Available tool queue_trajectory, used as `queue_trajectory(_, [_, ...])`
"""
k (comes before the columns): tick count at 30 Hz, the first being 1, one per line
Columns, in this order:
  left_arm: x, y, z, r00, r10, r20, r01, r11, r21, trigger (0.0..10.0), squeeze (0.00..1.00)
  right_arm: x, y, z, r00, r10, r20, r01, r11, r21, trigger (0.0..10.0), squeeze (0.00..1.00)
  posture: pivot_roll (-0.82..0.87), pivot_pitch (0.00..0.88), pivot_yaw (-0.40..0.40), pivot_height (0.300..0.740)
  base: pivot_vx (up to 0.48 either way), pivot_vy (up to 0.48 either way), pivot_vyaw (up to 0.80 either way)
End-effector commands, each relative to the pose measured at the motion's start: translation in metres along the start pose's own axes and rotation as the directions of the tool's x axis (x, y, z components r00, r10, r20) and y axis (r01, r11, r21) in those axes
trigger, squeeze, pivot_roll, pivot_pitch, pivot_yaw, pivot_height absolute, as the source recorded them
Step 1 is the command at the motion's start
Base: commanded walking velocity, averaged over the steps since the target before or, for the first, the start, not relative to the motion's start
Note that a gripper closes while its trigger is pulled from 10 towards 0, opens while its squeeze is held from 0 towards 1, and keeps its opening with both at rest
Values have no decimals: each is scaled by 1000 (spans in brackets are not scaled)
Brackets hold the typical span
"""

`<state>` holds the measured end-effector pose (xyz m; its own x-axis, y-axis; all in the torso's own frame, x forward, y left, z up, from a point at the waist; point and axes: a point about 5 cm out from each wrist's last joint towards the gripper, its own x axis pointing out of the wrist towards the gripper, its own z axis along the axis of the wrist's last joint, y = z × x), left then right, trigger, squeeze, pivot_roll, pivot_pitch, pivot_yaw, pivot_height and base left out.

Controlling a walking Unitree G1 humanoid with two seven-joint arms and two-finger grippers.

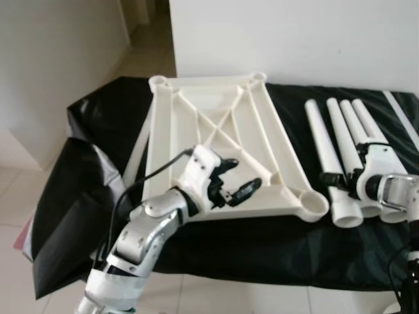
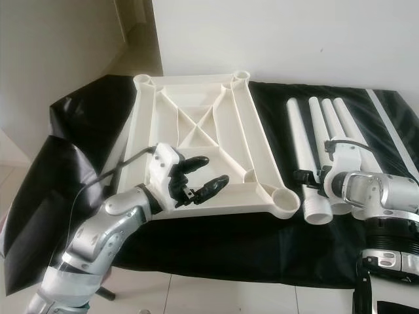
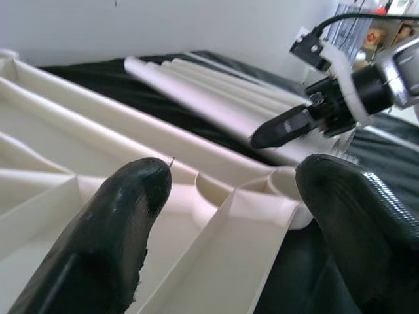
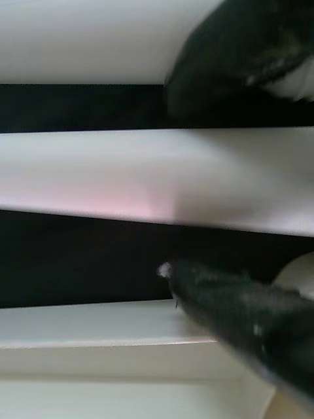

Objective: Building children table

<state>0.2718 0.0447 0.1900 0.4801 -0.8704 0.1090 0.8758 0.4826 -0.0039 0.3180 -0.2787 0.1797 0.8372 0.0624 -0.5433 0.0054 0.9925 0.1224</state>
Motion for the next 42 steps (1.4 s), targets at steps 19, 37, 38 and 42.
queue_trajectory(19, [-1, -8, 3, 1000, 13, 22, -11, 998, -55, 10000, 0, -25, 26, -9, 774, -111, 624, 166, 986, -29, 10000, 0, -39, 95, -17, 740, 0, 0, 0])
queue_trajectory(37, [5, -10, 8, 999, -16, 35, 18, 998, -64, 10000, 0, -53, 50, -62, 626, -154, 765, 255, 967, -14, 10000, 0, -69, 101, 0, 740, 0, 0, 0])
queue_trajectory(38, [6, -10, 8, 999, -17, 35, 19, 998, -65, 10000, 0, -56, 52, -65, 613, -153, 775, 281, 959, -33, 10000, 0, -69, 101, 0, 740, 0, 0, 0])
queue_trajectory(42, [6, -11, 8, 999, -19, 37, 22, 998, -66, 10000, 0, -66, 50, -76, 591, -172, 788, 341, 939, -51, 10000, 0, -68, 97, -5, 740, 0, 0, 0])
